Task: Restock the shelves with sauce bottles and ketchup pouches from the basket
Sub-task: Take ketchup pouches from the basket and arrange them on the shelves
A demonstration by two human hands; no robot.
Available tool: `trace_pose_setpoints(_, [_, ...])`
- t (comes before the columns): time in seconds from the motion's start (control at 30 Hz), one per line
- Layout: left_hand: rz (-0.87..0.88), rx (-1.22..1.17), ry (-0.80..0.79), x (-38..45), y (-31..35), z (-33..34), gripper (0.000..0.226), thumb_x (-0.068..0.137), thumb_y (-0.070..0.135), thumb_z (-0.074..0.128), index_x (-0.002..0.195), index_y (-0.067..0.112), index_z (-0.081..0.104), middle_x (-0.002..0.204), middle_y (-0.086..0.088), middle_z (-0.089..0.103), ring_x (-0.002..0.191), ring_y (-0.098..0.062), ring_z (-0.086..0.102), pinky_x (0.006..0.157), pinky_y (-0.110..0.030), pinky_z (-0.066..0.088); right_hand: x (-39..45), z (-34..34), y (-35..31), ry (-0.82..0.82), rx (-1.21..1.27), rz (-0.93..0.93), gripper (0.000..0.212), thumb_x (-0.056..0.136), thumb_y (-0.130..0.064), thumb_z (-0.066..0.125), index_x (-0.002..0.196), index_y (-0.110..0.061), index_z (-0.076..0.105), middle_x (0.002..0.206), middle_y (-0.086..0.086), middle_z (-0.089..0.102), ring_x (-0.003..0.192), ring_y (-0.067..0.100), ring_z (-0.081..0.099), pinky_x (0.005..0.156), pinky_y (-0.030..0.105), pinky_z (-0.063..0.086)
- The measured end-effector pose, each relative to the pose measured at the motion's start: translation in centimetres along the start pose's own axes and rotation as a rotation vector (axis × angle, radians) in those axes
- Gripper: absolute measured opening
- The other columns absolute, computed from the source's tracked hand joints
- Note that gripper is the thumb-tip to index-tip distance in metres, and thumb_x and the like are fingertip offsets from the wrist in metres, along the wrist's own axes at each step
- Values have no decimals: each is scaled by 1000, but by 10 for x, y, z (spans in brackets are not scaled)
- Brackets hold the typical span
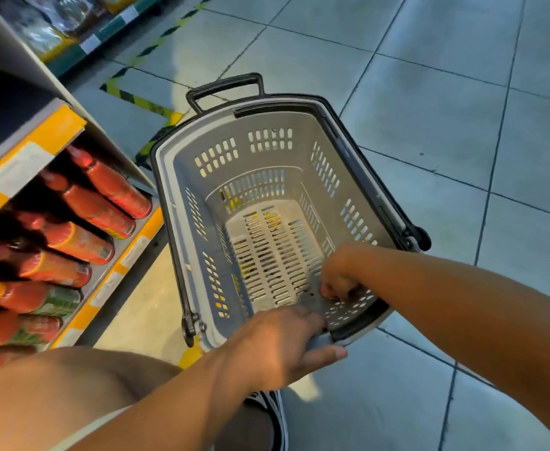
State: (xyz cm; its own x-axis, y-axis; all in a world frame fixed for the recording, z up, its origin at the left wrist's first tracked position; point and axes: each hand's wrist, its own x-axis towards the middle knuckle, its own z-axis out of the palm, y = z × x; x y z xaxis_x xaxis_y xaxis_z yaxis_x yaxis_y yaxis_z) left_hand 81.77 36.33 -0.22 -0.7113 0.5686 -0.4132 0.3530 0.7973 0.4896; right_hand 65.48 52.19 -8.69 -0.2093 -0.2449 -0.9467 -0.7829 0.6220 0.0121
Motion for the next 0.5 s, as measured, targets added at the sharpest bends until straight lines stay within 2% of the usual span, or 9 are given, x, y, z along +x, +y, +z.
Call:
trace_pose_setpoints(0.07, [-39, 16, -38, -1, 4, -4, 55, 98, 75, 33, 114, 26, 52, 114, -2, 60, 105, -26, 57, 84, -40, 47, 0, 1, 0, 56, 101, -26, 26, 87, -29, 75, 112, -24, 74, 107, 2, 69, 95, 24, 64, 76, 35, 51])
trace_pose_setpoints(0.17, [-82, -2, -74, -5, 11, -13, 50, 99, 71, 38, 115, 27, 53, 121, -5, 59, 109, -29, 57, 81, -36, 39, -5, 0, 3, 252, 321, -22, 27, 78, -20, 84, 99, -27, 68, 103, -1, 64, 98, 25, 63, 81, 37, 55])
trace_pose_setpoints(0.27, [-55, -19, -57, -15, 12, -22, 35, 101, 64, 43, 103, 30, 49, 117, -6, 61, 109, -29, 58, 79, -35, 37, -25, -5, 3, 461, 485, -61, 20, 84, -18, 74, 85, -31, 58, 92, -6, 62, 91, 23, 64, 78, 38, 57])
trace_pose_setpoints(0.33, [-31, -64, -4, -22, 12, -28, 33, 103, 55, 50, 115, 25, 55, 123, -7, 62, 115, -28, 57, 85, -35, 40, -50, -11, 0, 594, 502, -104, 15, 89, -23, 72, 90, -30, 59, 85, -12, 61, 85, 16, 62, 72, 32, 49])
trace_pose_setpoints(0.4, [-58, -105, 67, -29, 9, -39, 38, 102, 45, 57, 129, 19, 58, 128, -6, 62, 118, -27, 56, 94, -35, 43, -79, -20, -7, 735, 505, -117, 16, 90, -31, 73, 101, -32, 62, 87, -11, 66, 81, 12, 64, 73, 35, 53])
trace_pose_setpoints(0.5, [-223, -162, 276, -45, -5, -62, 16, 95, 35, 63, 106, 24, 58, 113, -6, 63, 107, -29, 60, 90, -39, 51, -128, -38, -24, 954, 606, -176, 14, 90, -38, 73, 100, -41, 64, 83, -8, 71, 74, 14, 67, 74, 44, 58])
